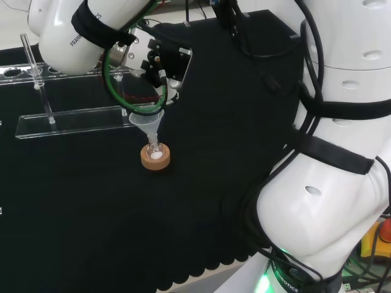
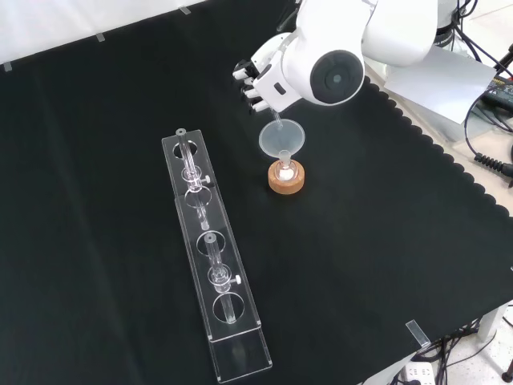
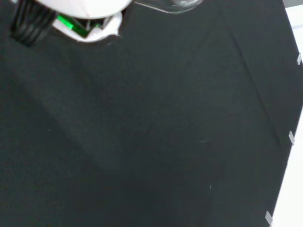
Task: Pour all the NaCl from the weighing funnel into the round-bottom flask.
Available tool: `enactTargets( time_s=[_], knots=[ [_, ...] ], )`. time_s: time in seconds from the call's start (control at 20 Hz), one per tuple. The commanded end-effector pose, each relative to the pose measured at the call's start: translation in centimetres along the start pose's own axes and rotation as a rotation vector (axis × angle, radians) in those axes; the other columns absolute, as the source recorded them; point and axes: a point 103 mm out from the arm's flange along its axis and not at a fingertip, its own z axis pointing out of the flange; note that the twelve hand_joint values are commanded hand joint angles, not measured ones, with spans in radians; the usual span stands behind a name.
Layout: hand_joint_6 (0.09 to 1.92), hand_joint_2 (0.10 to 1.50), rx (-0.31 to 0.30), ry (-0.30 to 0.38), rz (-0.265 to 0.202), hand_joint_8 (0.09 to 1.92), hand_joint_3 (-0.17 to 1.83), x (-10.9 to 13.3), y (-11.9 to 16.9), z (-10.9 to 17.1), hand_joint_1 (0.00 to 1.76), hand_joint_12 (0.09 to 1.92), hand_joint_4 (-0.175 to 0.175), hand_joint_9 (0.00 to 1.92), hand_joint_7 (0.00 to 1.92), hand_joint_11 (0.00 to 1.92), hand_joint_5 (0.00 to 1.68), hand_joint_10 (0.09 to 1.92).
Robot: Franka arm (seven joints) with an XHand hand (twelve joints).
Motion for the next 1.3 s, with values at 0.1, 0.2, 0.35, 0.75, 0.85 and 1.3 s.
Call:
enactTargets(
  time_s=[0.1,0.2,0.35,0.75,0.85,1.3],
  knots=[
    [0.83,0.57,0.008,-0.009,0.013,0.47,0.84,-0.3,0.1,0.4,1.13,0.87,0.175,1.36,1.1,1.12,1.24,0.09],
    [0.83,0.57,0.013,-0.016,0.017,0.47,0.84,-0.2,0.1,0.3,1.13,0.87,0.175,1.36,1.1,1.12,1.24,0.09],
    [0.83,0.57,0.013,-0.024,0.024,0.47,0.84,0.0,0.1,0.0,1.13,0.87,0.175,1.36,1.1,1.12,1.24,0.09],
    [0.83,0.57,0.015,-0.072,0.009,0.47,0.84,0.4,0.2,-1.0,1.13,0.87,0.175,1.36,1.1,1.12,1.24,0.09],
    [0.83,0.57,0.015,-0.083,0.024,0.47,0.84,0.1,0.1,-0.2,1.13,0.87,0.175,1.36,1.1,1.12,1.24,0.09],
    [0.83,0.57,0.017,-0.08,0.038,0.47,0.84,0.5,0.1,-0.9,1.13,0.87,0.175,1.36,1.1,1.12,1.24,0.09]
  ],
)
